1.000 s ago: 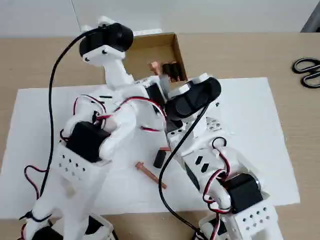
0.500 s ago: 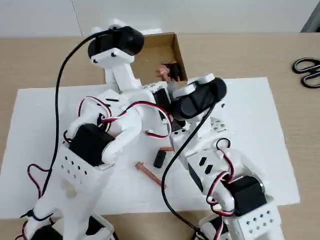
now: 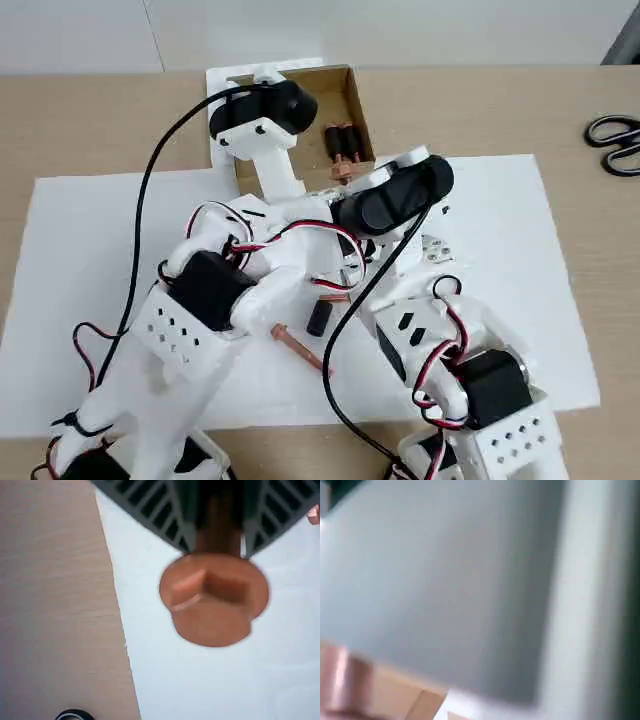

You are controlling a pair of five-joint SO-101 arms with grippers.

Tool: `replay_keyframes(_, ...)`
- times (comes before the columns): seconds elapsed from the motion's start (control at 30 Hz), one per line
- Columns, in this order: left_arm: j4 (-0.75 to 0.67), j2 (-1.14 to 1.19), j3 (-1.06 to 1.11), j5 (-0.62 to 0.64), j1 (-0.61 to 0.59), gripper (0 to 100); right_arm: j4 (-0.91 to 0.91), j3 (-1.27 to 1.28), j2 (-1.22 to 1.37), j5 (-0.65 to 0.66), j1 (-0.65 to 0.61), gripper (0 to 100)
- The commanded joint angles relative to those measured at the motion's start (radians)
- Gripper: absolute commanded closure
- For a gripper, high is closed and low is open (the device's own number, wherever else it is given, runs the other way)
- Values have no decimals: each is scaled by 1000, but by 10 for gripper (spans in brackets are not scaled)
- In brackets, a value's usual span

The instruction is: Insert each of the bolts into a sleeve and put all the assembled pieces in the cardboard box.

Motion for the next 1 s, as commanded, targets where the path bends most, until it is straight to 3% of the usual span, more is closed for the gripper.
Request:
replay_keyframes(0.0,-37,-11,-10,15,66,894,-25,-12,-8,2,-8,997)
replay_keyframes(0.2,-138,-11,-5,80,61,646,-24,-12,-13,3,-8,997)
replay_keyframes(0.33,-216,-6,-5,71,60,551,-24,-17,-16,3,-8,997)
replay_keyframes(0.5,-226,-11,-4,57,-35,547,-24,-18,-18,3,-7,997)
replay_keyframes(0.73,-324,-6,-77,58,-278,547,-61,-25,-12,3,7,997)
replay_keyframes(0.97,-428,54,-5,147,-517,548,-59,-25,-10,-21,15,997)
